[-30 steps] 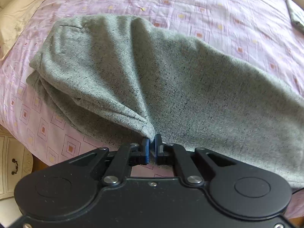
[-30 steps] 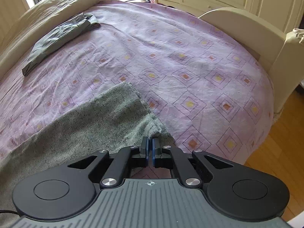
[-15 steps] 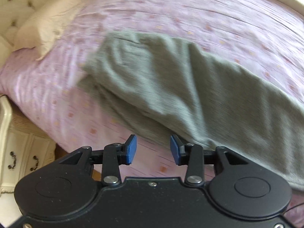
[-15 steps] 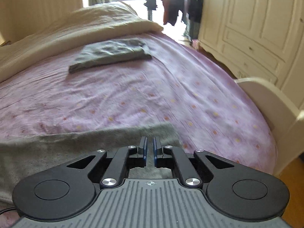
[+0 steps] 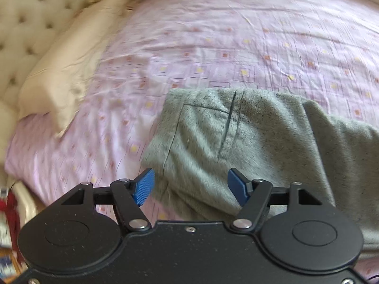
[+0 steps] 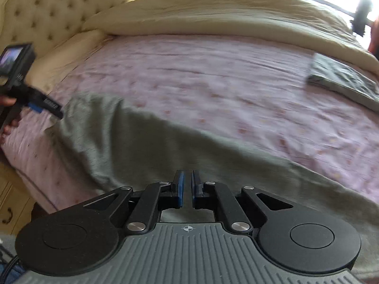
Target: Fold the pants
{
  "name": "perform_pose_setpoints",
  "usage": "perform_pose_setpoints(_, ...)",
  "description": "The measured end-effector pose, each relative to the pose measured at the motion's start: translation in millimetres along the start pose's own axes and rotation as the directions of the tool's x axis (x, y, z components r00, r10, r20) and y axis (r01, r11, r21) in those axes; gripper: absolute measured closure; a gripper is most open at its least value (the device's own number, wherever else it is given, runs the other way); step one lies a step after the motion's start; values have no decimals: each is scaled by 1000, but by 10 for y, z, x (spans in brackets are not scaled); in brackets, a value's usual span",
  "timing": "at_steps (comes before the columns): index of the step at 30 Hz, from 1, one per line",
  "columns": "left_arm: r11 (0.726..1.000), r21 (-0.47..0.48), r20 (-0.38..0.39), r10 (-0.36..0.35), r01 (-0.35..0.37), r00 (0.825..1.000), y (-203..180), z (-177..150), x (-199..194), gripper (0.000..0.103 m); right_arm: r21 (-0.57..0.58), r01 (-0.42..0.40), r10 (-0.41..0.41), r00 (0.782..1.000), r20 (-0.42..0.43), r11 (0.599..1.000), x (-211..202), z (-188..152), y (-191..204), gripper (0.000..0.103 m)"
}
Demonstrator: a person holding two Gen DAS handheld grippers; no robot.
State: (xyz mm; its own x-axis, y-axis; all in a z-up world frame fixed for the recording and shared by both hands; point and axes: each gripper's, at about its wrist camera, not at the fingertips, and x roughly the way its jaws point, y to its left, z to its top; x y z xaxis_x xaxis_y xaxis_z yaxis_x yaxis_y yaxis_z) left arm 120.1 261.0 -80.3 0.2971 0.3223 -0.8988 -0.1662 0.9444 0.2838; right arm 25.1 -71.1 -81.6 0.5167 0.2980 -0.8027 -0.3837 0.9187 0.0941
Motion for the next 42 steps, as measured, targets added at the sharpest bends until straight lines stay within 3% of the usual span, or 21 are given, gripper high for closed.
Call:
perform_pose_setpoints(4, 997, 45, -23, -57, 58, 998, 136, 140, 179, 32, -95, -100, 93, 993, -69, 990, 392, 154, 768, 97)
perform_pose_setpoints(11, 986, 147, -26, -81, 84, 996, 423, 293, 331, 32, -364, -76, 31, 991, -129, 928, 948, 261, 1735, 95)
perform_pose_setpoints(16, 986, 118, -42, -114, 118, 993, 666, 347, 401, 31, -591, -23, -45, 994, -101, 807, 1168, 157, 2167, 83)
perform_pose_setpoints(18, 986, 94, -53, -132, 136, 990, 747, 356, 417, 31, -638, -35, -40, 994, -103, 769, 1237, 140, 2242, 74)
perform_pose_setpoints(21, 985, 72, -65, -150, 154, 987, 831, 338, 437, 31, -691, -78, -29, 990, -141, 719, 1349, 121, 2363, 67)
perform_pose_setpoints(25, 982, 74, -70, -166, 171, 984, 882, 305, 425, 31, -794, 56, -146, 988, -42, 605, 1521, -2, 2495, 69)
perform_pose_setpoints(26, 982, 78, -70, -169, 174, 983, 887, 303, 414, 31, -794, 68, -150, 988, -29, 603, 1537, 5, 2485, 77)
perform_pose_setpoints(27, 981, 83, -67, -172, 177, 983, 890, 304, 396, 31, -775, 56, -129, 991, -33, 630, 1520, 33, 2459, 95)
perform_pose_setpoints(29, 979, 86, -57, -182, 187, 982, 897, 338, 317, 32, -713, 33, -99, 994, -51, 700, 1432, 143, 2419, 95)
perform_pose_setpoints(32, 972, 91, -14, -218, 219, 976, 844, 400, 170, 28, -644, -47, 6, 998, -66, 764, 1125, 265, 2389, 95)
perform_pose_setpoints(34, 968, 99, 3, -234, 233, 972, 727, 427, 146, 21, -653, -103, 42, 993, -109, 750, 1059, 212, 2396, 95)
perform_pose_setpoints(38, 952, 145, -44, -265, 269, 963, 374, 387, 341, 20, -670, -100, -16, 986, -164, 736, 1288, 56, 2414, 95)
perform_pose_setpoints(42, 940, 229, -139, -225, 252, 964, 105, 169, 661, 19, -575, -137, 19, 978, -206, 806, 1348, 176, 2306, 95)
